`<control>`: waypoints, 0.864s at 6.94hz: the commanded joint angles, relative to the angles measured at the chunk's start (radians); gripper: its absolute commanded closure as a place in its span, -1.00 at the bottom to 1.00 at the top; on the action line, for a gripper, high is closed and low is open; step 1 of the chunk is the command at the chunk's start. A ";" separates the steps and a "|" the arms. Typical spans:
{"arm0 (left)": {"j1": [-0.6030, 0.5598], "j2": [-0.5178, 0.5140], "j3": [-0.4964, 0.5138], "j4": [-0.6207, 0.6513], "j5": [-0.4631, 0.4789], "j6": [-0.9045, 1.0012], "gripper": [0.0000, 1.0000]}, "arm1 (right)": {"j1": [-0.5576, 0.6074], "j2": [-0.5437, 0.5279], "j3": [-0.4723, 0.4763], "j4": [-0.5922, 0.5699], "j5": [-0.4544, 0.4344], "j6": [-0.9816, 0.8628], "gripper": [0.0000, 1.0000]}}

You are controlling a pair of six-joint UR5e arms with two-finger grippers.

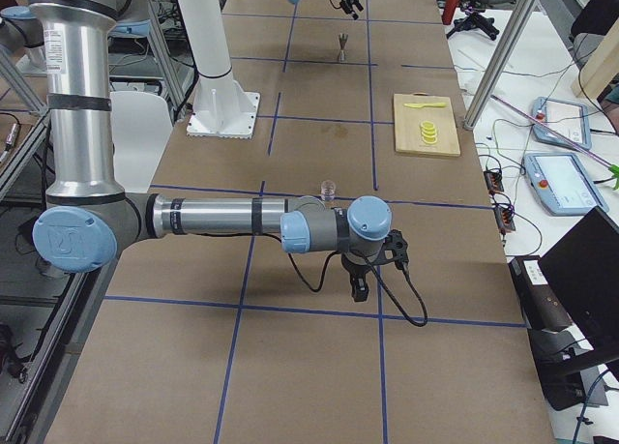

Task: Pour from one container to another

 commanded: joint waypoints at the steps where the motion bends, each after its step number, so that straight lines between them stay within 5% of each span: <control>1: 0.218 0.079 -0.059 -0.046 0.290 -0.121 -1.00 | -0.023 -0.005 -0.001 0.030 -0.007 -0.001 -1.00; 6: 0.519 0.076 -0.053 -0.037 0.773 -0.121 -1.00 | -0.043 -0.006 -0.005 0.031 -0.025 -0.005 -1.00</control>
